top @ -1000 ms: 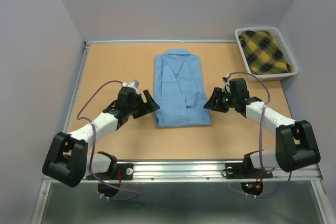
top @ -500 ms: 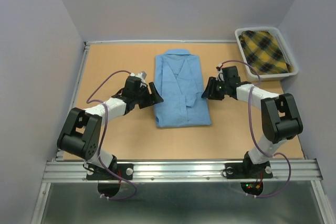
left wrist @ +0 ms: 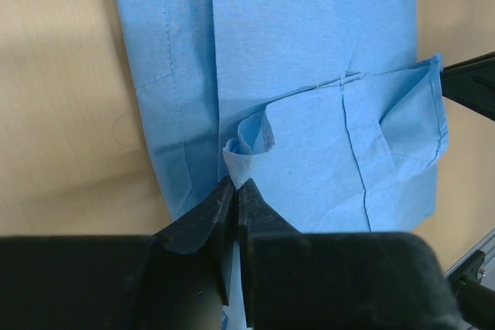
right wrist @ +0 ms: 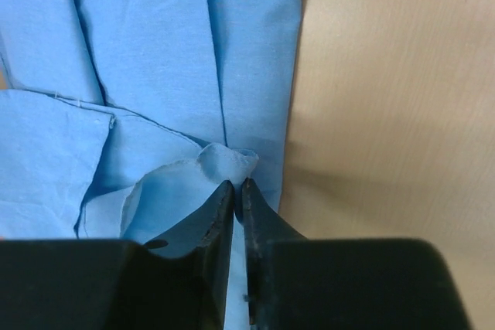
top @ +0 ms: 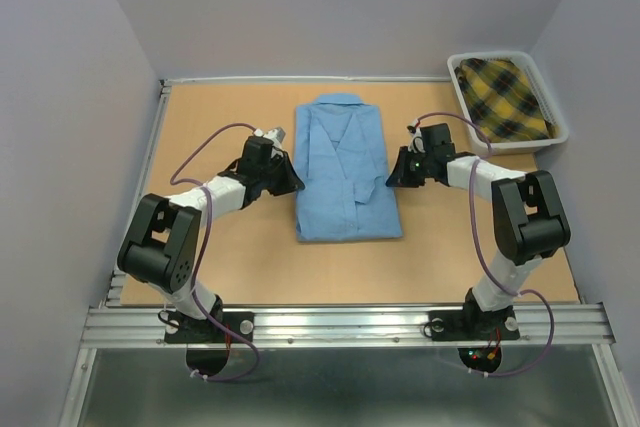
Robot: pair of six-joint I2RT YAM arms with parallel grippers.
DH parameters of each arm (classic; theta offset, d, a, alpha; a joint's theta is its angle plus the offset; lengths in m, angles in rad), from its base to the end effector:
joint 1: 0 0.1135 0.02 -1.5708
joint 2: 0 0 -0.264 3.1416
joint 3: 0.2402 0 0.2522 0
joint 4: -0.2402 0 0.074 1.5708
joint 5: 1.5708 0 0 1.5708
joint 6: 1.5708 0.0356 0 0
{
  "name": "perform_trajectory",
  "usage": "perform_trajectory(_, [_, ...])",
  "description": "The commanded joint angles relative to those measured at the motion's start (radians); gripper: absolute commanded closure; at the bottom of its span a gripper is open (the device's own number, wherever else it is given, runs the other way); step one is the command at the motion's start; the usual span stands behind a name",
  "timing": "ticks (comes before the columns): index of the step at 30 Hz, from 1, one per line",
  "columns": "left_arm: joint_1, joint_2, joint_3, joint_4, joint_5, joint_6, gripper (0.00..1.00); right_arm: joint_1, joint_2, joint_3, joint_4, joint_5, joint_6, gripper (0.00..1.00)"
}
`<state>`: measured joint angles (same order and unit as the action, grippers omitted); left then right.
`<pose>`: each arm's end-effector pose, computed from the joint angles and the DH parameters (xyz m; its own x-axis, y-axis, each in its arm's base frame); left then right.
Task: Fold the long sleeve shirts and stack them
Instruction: Fold the shirt
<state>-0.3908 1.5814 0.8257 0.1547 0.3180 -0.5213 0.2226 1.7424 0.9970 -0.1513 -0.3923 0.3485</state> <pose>0.3019 -0.1364 0.1922 -0.7523 -0.2017 -0.6272 0.2602 0.7837 -0.5641 0.3408 0.0911 0.1680 -0.8653 0.1277 -0.4847 -0.1503 0.8564 0.4939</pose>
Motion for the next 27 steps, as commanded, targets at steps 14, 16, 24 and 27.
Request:
perform_trajectory(14, [0.0, 0.021, 0.141, 0.013, -0.076, 0.153, 0.89, -0.005, 0.002, 0.149, 0.039, -0.013, -0.046, 0.99])
perform_trajectory(16, [0.0, 0.052, 0.154, 0.005, -0.092, 0.152, 0.88, -0.006, 0.015, 0.161, 0.039, -0.017, -0.046, 0.99])
perform_trajectory(24, [0.0, 0.138, 0.167, 0.002, -0.157, 0.122, 0.83, -0.005, 0.069, 0.164, 0.05, 0.003, -0.051, 0.96])
perform_trajectory(27, [0.0, 0.17, 0.196, -0.017, -0.175, 0.126, 0.8, -0.005, 0.088, 0.161, 0.055, 0.007, -0.049, 0.91])
